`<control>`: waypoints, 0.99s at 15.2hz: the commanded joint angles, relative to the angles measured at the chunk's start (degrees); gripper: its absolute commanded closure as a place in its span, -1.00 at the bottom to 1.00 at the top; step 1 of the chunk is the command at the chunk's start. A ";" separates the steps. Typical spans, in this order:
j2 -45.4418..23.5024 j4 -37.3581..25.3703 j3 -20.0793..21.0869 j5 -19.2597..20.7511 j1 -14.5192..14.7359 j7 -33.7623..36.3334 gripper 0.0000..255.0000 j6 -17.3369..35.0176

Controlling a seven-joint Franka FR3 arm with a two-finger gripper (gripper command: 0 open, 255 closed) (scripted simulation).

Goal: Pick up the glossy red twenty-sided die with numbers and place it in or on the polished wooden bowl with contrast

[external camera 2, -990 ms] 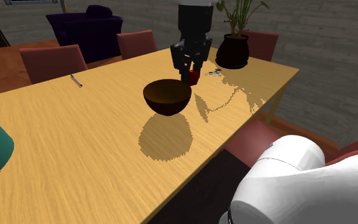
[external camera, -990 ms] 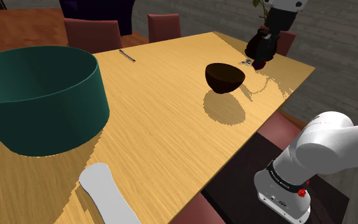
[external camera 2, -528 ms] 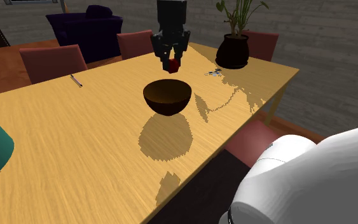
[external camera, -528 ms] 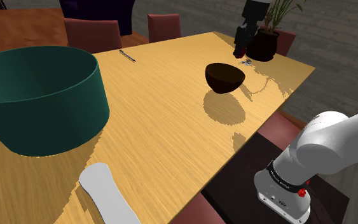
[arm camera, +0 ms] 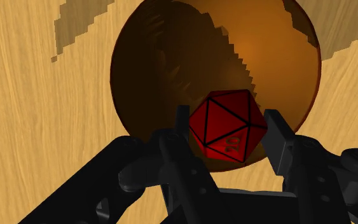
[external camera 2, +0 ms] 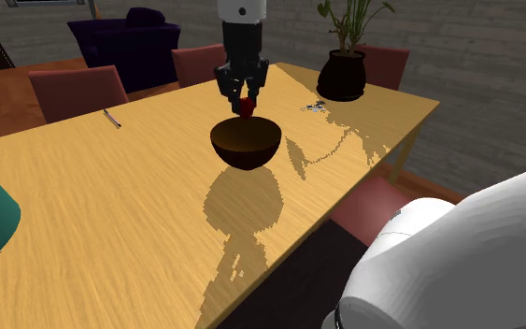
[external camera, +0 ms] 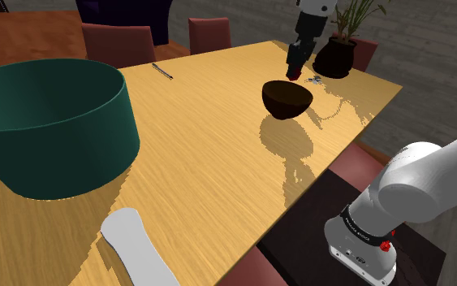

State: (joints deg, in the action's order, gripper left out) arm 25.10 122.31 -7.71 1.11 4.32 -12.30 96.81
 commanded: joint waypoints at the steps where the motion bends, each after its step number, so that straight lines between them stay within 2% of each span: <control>1: 0.07 1.45 -0.04 0.03 -0.03 -0.03 1.00 1.41; 8: 0.15 6.64 -0.21 0.14 -0.12 -0.15 1.00 6.53; 15: 0.15 6.64 -0.21 0.14 -0.12 -0.14 1.00 6.53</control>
State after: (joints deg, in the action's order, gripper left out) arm 25.25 128.95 -7.92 1.25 4.20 -12.44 103.33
